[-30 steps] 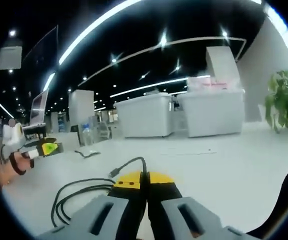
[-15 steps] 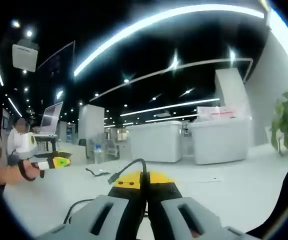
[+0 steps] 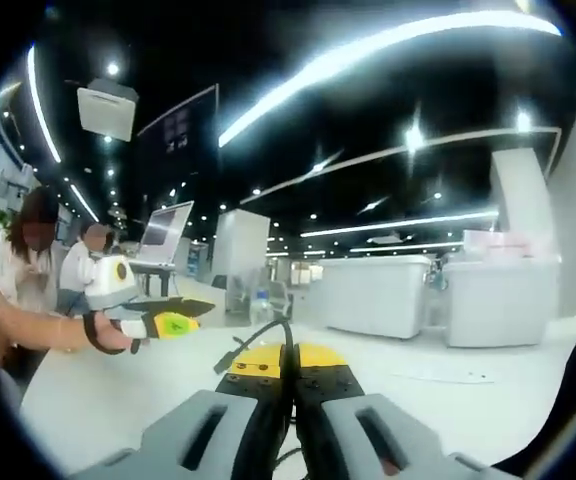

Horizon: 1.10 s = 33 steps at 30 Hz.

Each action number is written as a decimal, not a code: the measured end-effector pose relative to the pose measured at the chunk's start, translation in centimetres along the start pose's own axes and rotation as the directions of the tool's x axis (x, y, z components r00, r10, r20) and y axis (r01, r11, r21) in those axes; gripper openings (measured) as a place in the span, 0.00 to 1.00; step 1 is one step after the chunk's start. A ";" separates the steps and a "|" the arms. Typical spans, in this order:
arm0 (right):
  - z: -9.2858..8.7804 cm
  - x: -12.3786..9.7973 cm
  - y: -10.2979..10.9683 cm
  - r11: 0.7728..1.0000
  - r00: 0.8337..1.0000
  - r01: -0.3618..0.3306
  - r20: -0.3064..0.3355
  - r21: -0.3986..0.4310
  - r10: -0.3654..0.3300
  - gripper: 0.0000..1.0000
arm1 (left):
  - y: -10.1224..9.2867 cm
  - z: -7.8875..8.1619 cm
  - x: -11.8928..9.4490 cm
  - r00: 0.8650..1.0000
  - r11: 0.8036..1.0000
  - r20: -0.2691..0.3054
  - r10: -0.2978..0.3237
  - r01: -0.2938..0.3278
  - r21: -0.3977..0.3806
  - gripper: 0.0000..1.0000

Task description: Coil the Type-C to USB data cable on the desktop and secure it with Velcro straps.

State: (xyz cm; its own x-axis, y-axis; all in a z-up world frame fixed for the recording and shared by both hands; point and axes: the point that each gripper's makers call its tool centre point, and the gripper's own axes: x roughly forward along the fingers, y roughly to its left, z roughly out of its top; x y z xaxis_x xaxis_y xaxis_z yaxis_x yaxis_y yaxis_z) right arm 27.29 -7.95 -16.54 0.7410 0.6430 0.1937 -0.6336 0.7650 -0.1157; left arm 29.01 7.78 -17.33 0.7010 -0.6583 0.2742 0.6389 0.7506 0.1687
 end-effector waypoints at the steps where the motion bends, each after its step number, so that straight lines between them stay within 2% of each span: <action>1: 0.1 0.0 0.2 1.000 1.000 -0.011 0.004 0.001 0.011 0.02 | -0.3 0.0 0.0 1.000 1.000 0.000 -0.015 0.015 0.001 0.43; 5: 0.4 0.1 1.7 0.998 0.998 -0.066 0.017 0.014 0.066 0.02 | -1.7 -0.2 0.3 0.998 0.998 -0.008 -0.066 0.066 0.011 0.43; 15: 0.5 0.2 4.6 0.985 0.984 -0.175 0.021 0.002 0.175 0.02 | -2.7 -1.1 0.5 0.994 0.994 -0.045 -0.103 0.105 0.031 0.43; 19: 0.3 0.3 5.6 0.977 0.977 -0.214 0.016 -0.002 0.214 0.02 | -3.1 -1.1 0.4 0.993 0.992 -0.046 -0.113 0.116 0.055 0.31; 24: -0.2 0.4 6.1 0.973 0.973 -0.232 -0.003 -0.004 0.232 0.02 | -3.7 -1.0 0.4 0.989 0.988 -0.044 -0.139 0.142 0.061 0.30; 27: -0.5 0.3 6.3 0.971 0.971 -0.239 -0.008 0.005 0.239 0.02 | -4.2 -1.2 0.3 0.986 0.985 -0.052 -0.157 0.160 0.071 0.17; 33: -0.8 0.3 6.5 0.968 0.968 -0.250 -0.020 0.014 0.251 0.02 | -5.1 -1.5 0.3 0.981 0.978 -0.062 -0.183 0.188 0.087 0.16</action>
State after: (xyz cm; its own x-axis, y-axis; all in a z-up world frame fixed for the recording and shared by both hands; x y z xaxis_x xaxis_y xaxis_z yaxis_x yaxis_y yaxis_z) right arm 23.55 -2.72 -18.03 0.5627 0.8149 0.1393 -0.8021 0.5789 -0.1468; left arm 26.42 3.74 -19.49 0.5902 -0.7870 0.1795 0.7293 0.6152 0.2993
